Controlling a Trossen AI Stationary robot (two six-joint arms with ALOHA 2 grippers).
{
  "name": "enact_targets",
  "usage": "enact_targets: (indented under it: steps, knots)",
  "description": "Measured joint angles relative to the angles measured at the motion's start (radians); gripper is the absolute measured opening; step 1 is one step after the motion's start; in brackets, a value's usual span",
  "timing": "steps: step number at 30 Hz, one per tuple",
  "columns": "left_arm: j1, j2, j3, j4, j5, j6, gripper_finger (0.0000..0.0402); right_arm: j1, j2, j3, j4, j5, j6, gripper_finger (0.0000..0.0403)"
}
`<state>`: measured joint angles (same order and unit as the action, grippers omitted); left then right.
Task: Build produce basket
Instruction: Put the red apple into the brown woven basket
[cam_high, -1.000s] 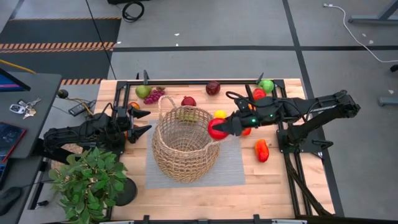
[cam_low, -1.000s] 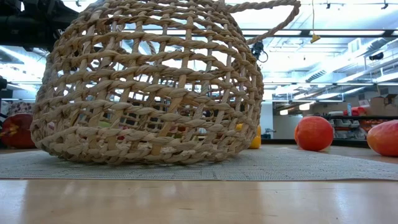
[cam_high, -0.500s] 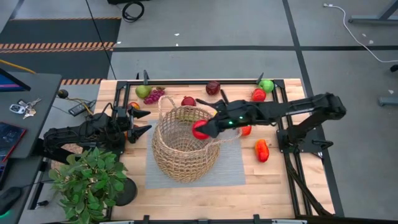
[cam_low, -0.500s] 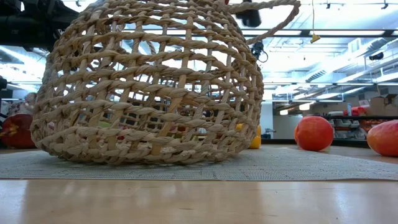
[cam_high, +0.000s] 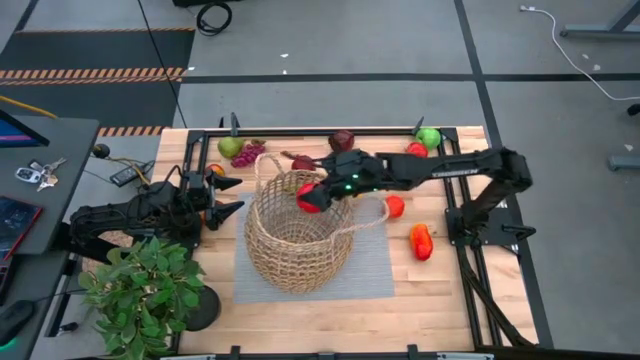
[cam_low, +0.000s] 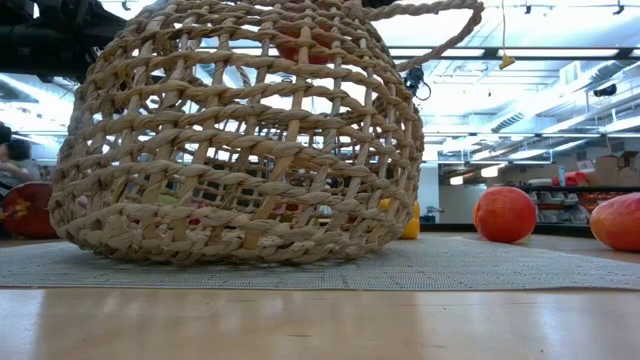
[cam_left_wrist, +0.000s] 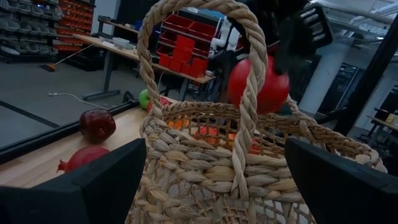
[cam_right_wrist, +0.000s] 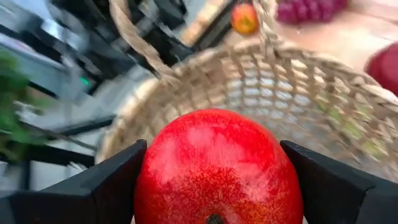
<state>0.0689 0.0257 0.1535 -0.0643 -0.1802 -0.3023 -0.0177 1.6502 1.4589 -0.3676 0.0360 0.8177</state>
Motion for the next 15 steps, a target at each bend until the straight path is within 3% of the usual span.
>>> enact_targets:
  steps: [10, 15]
  knots:
    - [0.000, 0.000, 0.000, 0.000, 0.000, 0.000, 0.0389, 0.029, 0.297, 0.431, -0.372, 0.008, -0.131, 0.0358]
    - [0.000, 0.000, 0.000, 0.000, 0.000, 0.000, 0.0389, 0.044, 0.399, 0.571, -0.470, 0.005, -0.145, 0.0358]
